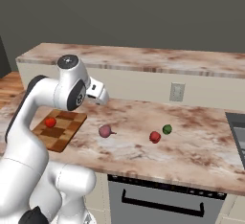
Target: Place the avocado, onion, tomato, and bell pepper on the cutting board.
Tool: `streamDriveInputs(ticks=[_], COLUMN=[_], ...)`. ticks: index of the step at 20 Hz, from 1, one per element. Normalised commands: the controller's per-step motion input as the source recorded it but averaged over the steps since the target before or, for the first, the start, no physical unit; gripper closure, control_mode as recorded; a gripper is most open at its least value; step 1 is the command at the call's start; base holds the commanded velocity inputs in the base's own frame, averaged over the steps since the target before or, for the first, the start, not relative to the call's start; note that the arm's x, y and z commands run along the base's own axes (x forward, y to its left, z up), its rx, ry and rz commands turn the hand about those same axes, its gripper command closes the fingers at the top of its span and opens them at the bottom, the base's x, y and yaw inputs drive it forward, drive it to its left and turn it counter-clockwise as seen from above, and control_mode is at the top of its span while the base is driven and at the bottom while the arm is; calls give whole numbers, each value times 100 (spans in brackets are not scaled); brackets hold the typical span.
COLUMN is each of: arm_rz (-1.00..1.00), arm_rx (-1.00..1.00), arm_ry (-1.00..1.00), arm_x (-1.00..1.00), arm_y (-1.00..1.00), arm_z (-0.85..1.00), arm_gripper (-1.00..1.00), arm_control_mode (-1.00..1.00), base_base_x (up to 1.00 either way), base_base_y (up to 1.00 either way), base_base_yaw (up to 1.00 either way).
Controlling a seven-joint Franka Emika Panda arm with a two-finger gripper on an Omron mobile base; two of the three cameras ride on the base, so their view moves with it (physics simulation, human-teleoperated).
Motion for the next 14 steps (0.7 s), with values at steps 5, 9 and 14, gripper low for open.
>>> streamDriveInputs(ticks=[5, 9, 14], arm_rz=[0, 0, 0], arm_rx=[0, 0, 0], arm_ry=[3, 8, 5], arm_x=[0, 0, 0], arm_y=[-9, -5, -1], arm_z=[-18, -32, -23], arm_gripper=[-100, -100, -100], arm_control_mode=[-100, -100, -100], base_base_x=[0, 0, 0], base_base_y=[0, 0, 0], base_base_yaw=[0, 0, 0])
